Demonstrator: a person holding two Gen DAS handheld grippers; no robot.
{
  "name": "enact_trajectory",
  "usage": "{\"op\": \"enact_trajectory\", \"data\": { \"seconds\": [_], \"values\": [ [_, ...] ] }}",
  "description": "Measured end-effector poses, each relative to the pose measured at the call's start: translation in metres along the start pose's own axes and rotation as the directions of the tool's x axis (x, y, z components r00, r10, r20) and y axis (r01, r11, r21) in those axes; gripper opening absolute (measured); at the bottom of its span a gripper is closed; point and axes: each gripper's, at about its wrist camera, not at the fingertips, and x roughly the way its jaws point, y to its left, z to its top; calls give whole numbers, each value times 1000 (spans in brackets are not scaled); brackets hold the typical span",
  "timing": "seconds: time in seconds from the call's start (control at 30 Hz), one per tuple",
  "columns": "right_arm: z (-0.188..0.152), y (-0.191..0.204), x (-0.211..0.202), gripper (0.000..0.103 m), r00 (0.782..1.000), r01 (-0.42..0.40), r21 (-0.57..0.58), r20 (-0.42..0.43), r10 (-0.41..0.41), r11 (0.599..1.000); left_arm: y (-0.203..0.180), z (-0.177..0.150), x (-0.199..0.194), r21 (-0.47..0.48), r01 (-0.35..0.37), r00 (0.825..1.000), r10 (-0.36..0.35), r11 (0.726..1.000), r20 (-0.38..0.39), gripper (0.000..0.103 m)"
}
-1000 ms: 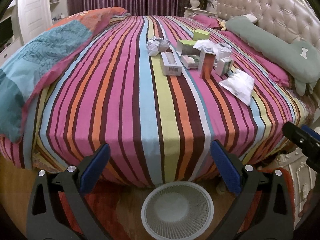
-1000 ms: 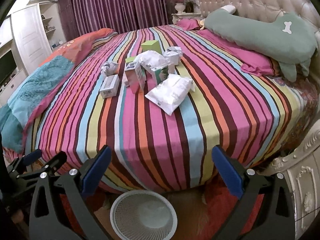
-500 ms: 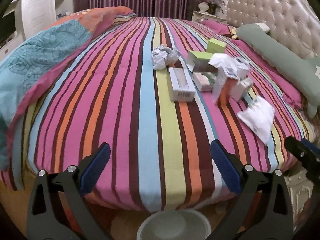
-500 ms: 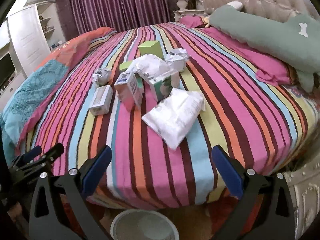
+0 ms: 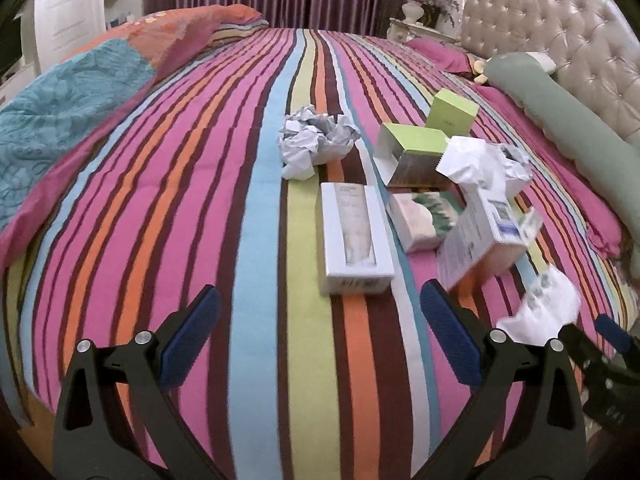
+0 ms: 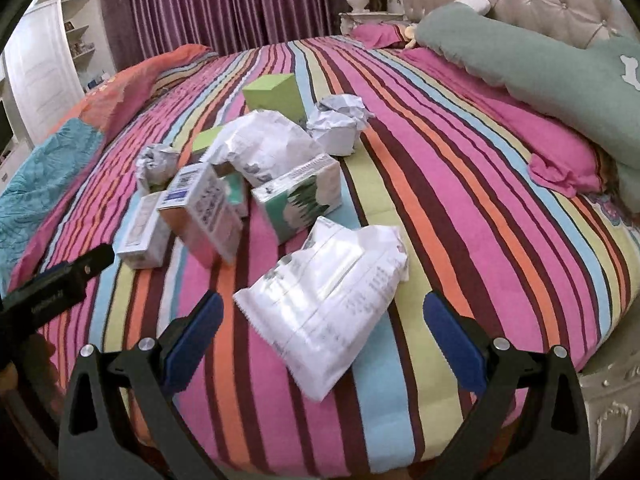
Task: Collect trash
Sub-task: 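Grasp the white cosmetic box with the left gripper while the right grasps the white bag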
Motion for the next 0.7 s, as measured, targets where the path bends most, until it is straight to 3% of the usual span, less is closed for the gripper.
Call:
{"op": "enact_trajectory", "data": {
  "seconds": [0.43,0.7],
  "values": [
    [5,4,38,96,999,4,-52,-44,-7,999,-14,28,49,20,-40,998,41,999,-40,97],
    [6,8,55,96,997,-10,-80,-82,4,997,-17,28,72,55,-99,992,103,994,-74,94]
  ]
}}
